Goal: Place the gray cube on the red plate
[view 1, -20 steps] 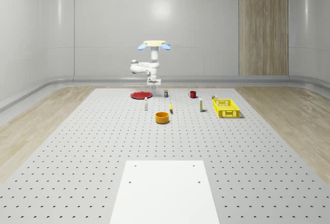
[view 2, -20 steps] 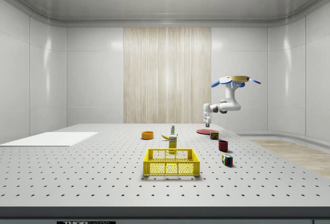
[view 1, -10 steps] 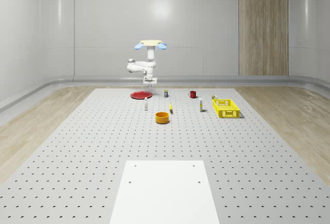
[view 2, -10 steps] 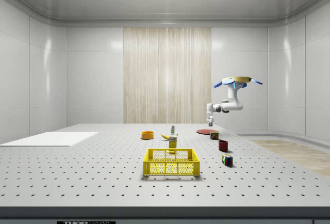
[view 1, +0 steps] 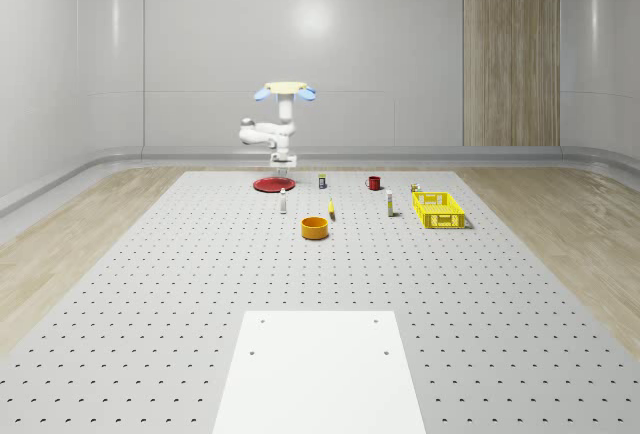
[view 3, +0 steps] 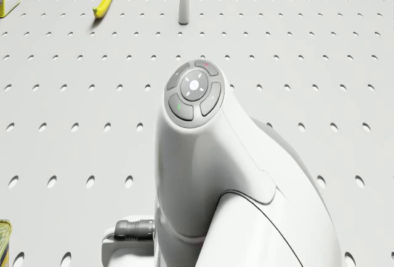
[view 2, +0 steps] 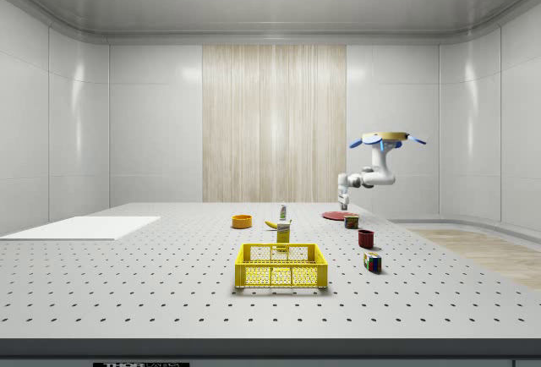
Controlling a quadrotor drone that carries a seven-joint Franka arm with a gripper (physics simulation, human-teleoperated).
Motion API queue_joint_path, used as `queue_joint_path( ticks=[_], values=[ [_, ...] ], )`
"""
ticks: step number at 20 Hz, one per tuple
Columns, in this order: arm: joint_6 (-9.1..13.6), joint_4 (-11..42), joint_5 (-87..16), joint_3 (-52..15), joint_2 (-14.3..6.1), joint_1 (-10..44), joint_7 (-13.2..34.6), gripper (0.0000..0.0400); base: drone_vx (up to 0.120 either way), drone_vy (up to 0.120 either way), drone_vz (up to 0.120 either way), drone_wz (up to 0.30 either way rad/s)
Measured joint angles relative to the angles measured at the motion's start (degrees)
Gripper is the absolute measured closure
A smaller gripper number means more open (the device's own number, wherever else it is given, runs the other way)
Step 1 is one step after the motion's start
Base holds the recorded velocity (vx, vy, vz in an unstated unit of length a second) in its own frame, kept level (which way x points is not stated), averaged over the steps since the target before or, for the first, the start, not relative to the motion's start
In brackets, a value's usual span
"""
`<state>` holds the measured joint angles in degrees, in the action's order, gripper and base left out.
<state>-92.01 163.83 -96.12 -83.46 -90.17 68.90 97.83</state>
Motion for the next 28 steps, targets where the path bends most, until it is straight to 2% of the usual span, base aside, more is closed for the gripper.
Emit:
queue_joint_path(
  ticks=[5, 18, 22, 25, 28],
  values=[
    [-0.22, -0.01, 0.01, 0.05, -0.22, 0.03, 0.02, 0.0150, 0.000, -0.104, 0.000, 0.000],
    [-3.64, -1.72, -8.98, 9.65, -0.57, 1.38, 0.22, 0.0150, 0.000, 0.000, 0.000, 0.000],
    [-4.17, -2.24, -10.82, 11.56, -0.39, 1.74, 0.25, 0.0060, 0.000, 0.000, 0.000, 0.000],
    [-3.76, -2.04, -10.25, 10.90, -0.23, 1.54, 0.20, 0.0028, 0.000, 0.000, 0.000, 0.000],
    [-2.96, -1.53, -8.55, 9.04, -0.10, 1.13, 0.12, 0.0013, 0.000, 0.000, 0.000, 0.000]
  ],
)
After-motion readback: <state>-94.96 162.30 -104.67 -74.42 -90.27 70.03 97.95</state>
